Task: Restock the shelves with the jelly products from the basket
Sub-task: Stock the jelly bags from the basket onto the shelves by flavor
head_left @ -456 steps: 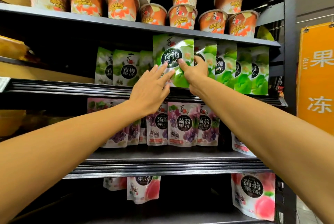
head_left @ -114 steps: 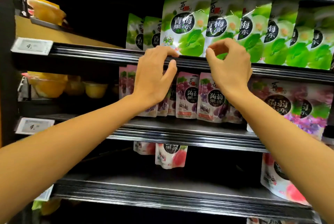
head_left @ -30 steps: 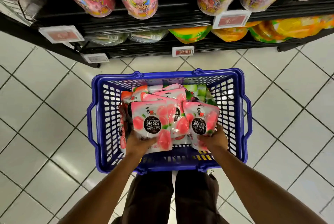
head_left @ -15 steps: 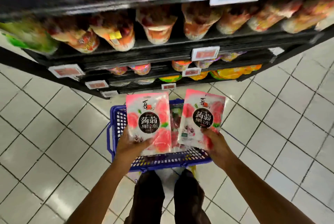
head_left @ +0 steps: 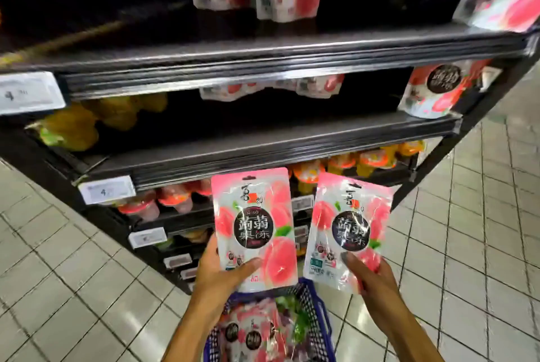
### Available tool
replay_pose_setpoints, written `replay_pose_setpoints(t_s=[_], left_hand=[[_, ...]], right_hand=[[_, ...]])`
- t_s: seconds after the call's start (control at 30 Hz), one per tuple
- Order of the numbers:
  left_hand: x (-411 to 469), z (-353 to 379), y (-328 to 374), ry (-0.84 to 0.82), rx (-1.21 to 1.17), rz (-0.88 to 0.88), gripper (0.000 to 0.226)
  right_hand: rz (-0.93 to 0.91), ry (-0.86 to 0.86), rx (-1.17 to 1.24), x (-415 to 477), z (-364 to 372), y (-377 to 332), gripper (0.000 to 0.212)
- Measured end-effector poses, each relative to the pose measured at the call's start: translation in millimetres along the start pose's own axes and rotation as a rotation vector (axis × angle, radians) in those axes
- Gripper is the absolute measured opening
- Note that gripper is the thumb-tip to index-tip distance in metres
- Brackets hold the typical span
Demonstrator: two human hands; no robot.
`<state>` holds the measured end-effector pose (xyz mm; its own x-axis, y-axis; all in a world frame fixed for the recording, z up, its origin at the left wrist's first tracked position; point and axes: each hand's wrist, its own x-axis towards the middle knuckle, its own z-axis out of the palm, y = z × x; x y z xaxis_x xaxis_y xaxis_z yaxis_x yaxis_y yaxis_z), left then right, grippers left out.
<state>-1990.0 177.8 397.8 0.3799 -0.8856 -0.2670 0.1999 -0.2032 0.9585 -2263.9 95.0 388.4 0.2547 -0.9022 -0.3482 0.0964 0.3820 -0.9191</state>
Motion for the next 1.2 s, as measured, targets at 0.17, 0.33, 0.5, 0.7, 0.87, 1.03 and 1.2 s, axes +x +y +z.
replay_pose_setpoints(t_s=[0.17, 0.33, 0.5, 0.7, 0.87, 1.03, 1.2], left_hand=[[-8, 12, 84, -0.073, 0.013, 0.207, 0.070], [-11, 27, 135, -0.093, 0.000, 0.328, 0.067], [-7, 41, 151, -0.147, -0.006, 0.354, 0.070], [7, 70, 168, -0.165, 0.023, 0.394, 0.077], [24, 109, 191, -0.116, 0.075, 0.492, 0.071], [41, 158, 211, -0.101, 0.009, 0.535, 0.067], [49, 203, 221, -0.093, -0.067, 0.549, 0.064]], right_hand=[[-0.168, -0.023, 0.135, -19, 19, -68, 0.034], [-0.268, 0.033, 0.201, -26, 30, -116, 0.051], [-0.306, 0.025, 0.217, -24, 25, -140, 0.057], [-0.349, -0.017, 0.209, -5, 4, -166, 0.053], [-0.443, 0.078, 0.084, 13, -23, -209, 0.055], [-0.536, 0.091, 0.026, 37, -56, -262, 0.054], [-0.624, 0.110, 0.058, 64, -89, -302, 0.048]])
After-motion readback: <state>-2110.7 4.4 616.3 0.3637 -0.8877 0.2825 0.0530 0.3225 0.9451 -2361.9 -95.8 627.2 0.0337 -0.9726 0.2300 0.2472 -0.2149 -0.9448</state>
